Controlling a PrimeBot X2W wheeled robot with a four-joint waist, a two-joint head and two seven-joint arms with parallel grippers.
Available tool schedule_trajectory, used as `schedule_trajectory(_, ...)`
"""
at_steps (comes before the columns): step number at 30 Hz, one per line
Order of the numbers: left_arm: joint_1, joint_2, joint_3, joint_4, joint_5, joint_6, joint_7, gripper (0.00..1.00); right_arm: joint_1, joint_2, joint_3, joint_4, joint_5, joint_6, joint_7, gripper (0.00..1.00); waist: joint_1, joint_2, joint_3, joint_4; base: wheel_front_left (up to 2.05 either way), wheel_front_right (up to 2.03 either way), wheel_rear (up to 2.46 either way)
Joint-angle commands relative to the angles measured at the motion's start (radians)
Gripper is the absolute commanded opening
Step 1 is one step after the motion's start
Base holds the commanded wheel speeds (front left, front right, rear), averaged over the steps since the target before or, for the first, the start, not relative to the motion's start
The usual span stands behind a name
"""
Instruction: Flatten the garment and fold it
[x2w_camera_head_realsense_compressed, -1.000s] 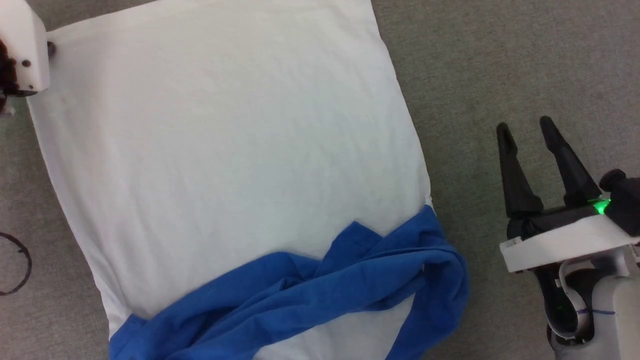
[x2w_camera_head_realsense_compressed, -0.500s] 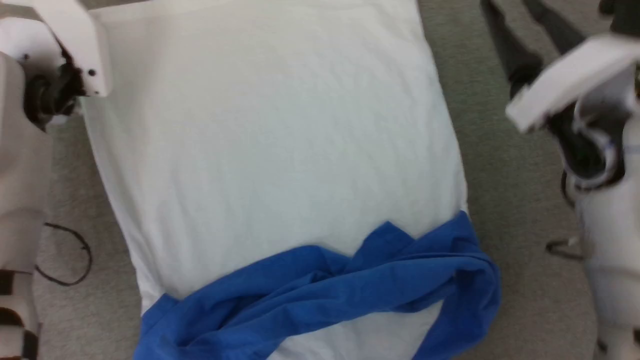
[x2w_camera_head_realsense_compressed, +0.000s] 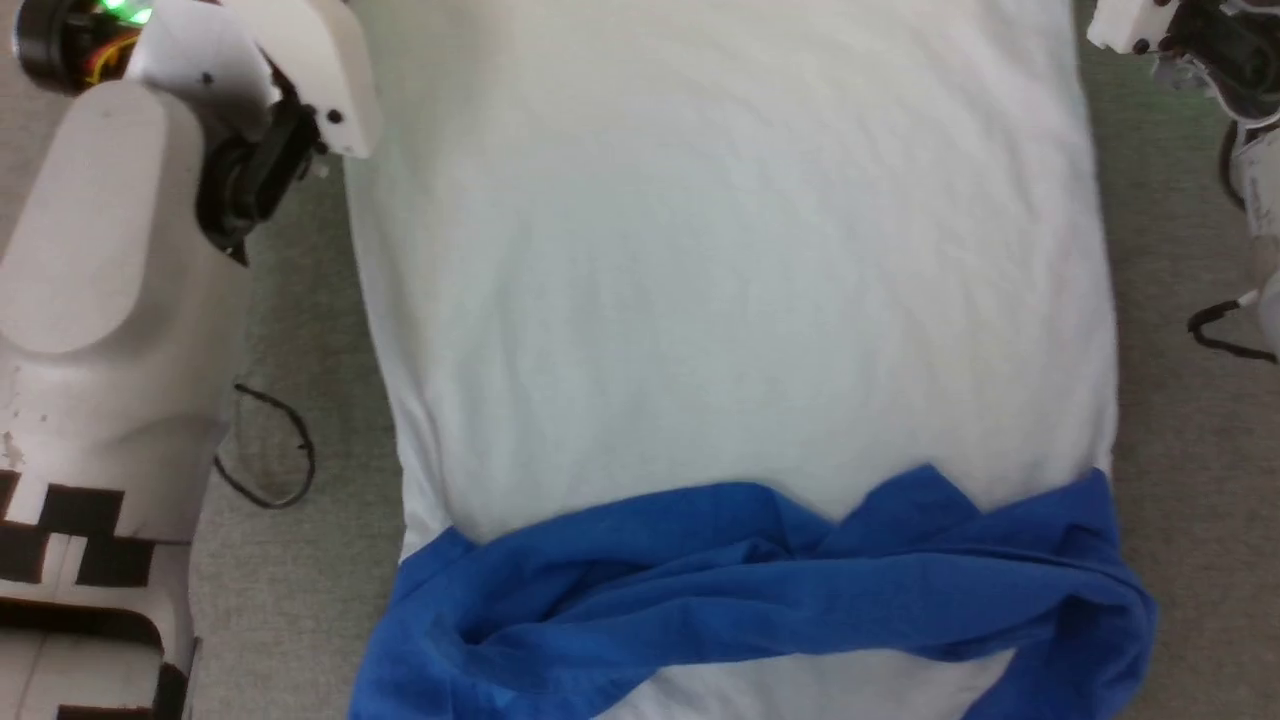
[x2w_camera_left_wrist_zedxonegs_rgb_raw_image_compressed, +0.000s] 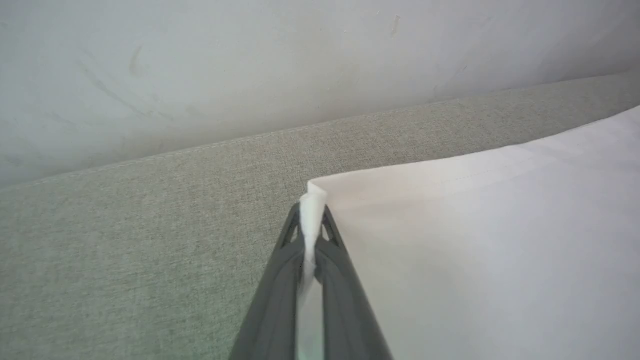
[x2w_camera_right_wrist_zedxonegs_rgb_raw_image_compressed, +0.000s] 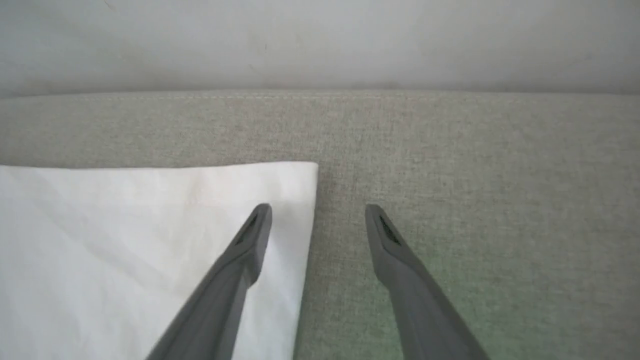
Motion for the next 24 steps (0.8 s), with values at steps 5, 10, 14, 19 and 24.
schedule_trajectory(5, -0.023, -0.022, -0.016, -0.016, -0.009, -0.020, -0.037, 0.00, -0.073, -0.008, 0.044, 0.147, -0.037, -0.001, 0.071, 1.00, -0.0001, 0.0000, 0.049, 0.077, 0.00, 0.00, 0.00)
schedule_trajectory(10, -0.030, -0.025, -0.026, -0.011, -0.013, -0.033, -0.060, 0.00, -0.096, -0.005, 0.091, 0.259, -0.030, -0.001, 0.215, 0.00, -0.0001, 0.0000, 0.051, 0.080, 0.00, 0.00, 0.00)
schedule_trajectory(14, -0.035, -0.022, -0.030, 0.007, -0.018, -0.041, -0.071, 0.00, -0.113, -0.004, 0.120, 0.275, -0.024, -0.001, 0.257, 0.00, -0.0001, 0.0000, 0.038, 0.068, 0.00, 0.00, 0.00)
schedule_trajectory(19, -0.046, -0.007, -0.031, 0.031, -0.014, -0.049, -0.109, 0.00, -0.131, -0.041, 0.164, 0.197, -0.018, -0.001, 0.140, 0.00, -0.0001, 0.0000, -0.003, 0.048, 0.00, 0.00, 0.00)
schedule_trajectory(24, -0.068, 0.013, -0.016, 0.049, 0.005, -0.046, -0.210, 0.00, -0.147, -0.096, 0.166, 0.111, 0.005, -0.001, -0.047, 0.00, -0.0001, 0.0000, -0.062, 0.016, 0.00, 0.00, 0.00)
